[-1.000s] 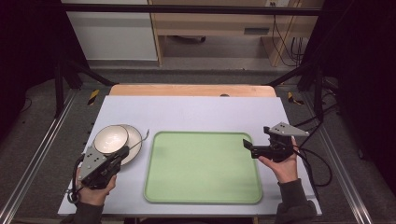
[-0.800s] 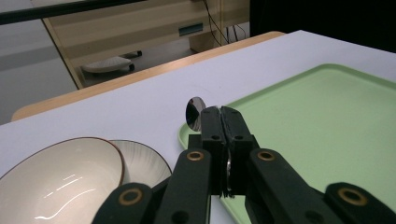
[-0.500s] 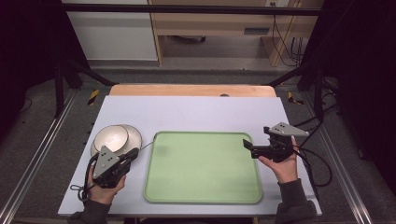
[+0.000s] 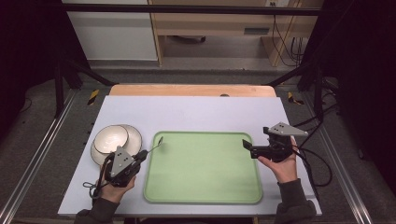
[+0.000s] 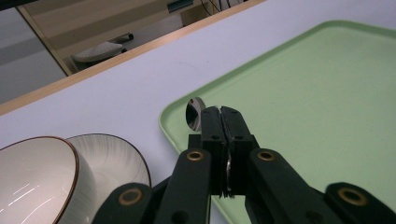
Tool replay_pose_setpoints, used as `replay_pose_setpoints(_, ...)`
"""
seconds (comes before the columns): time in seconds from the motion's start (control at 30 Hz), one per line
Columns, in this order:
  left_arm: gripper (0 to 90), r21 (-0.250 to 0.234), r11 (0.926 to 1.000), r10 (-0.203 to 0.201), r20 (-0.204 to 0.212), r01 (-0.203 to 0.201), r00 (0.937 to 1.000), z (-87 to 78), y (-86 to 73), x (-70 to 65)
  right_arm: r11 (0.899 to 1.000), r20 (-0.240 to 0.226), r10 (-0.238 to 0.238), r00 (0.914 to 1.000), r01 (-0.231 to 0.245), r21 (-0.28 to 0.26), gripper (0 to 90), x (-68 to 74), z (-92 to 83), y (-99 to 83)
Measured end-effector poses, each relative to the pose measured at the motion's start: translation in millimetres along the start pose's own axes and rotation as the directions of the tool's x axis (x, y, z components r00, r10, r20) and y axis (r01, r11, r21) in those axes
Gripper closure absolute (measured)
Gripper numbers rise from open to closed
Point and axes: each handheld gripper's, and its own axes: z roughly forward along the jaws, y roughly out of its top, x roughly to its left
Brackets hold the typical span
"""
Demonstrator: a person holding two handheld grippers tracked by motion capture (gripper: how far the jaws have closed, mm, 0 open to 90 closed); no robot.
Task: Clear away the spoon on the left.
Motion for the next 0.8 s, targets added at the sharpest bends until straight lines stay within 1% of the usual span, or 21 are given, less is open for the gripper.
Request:
replay_pose_setpoints(0.03,88.8,-0.003,0.9998,0.019,-0.005,-0.019,0.9998,2.2,0.1,-0.9,1.000,0.000,0.000,1.0000,0.000,0.000,5.5,0.0,0.0,0.0)
replay_pose_setpoints(0.07,88.8,0.010,0.9998,0.015,-0.001,-0.015,0.9999,3.6,-0.3,-2.7,1.000,0.000,-0.001,1.0000,0.001,0.001,5.5,-0.1,0.2,-0.1)
replay_pose_setpoints(0.3,88.7,0.048,0.9971,0.060,-0.006,-0.060,0.9982,13.3,-0.9,-10.2,1.000,-0.003,0.000,1.0000,0.000,0.003,5.5,0.3,1.1,-0.4)
replay_pose_setpoints(0.33,88.7,0.046,0.9973,0.058,-0.009,-0.057,0.9983,14.0,-1.0,-11.0,1.000,-0.003,0.000,1.0000,0.000,0.003,5.5,0.3,1.1,-0.4)
replay_pose_setpoints(0.4,88.6,0.060,0.9948,0.083,-0.011,-0.082,0.9965,15.6,-0.9,-12.7,1.000,-0.002,0.001,1.0000,-0.001,0.004,5.5,0.6,1.7,-0.5)
replay_pose_setpoints(0.43,88.6,0.055,0.9953,0.081,-0.014,-0.080,0.9966,16.7,-1.0,-14.5,1.000,-0.002,0.001,1.0000,-0.001,0.005,5.5,0.6,1.9,-0.6)
replay_pose_setpoints(0.47,88.6,0.065,0.9932,0.098,-0.016,-0.097,0.9950,16.7,-0.7,-15.0,1.000,-0.003,0.001,1.0000,-0.001,0.005,5.5,0.7,2.0,-0.6)
replay_pose_setpoints(0.67,88.4,0.086,0.9859,0.147,-0.033,-0.144,0.9886,19.7,0.8,-22.5,1.000,-0.006,0.003,1.0000,-0.003,0.008,5.5,0.8,2.8,-0.7)
replay_pose_setpoints(0.77,88.3,0.103,0.9789,0.181,-0.041,-0.176,0.9825,21.5,1.6,-27.5,1.000,-0.007,0.003,1.0000,-0.003,0.008,5.5,0.8,2.8,-0.8)
replay_pose_setpoints(0.8,88.1,0.104,0.9786,0.183,-0.043,-0.177,0.9823,22.1,1.6,-28.6,1.000,-0.007,0.003,1.0000,-0.003,0.008,5.5,1.0,2.7,-0.8)
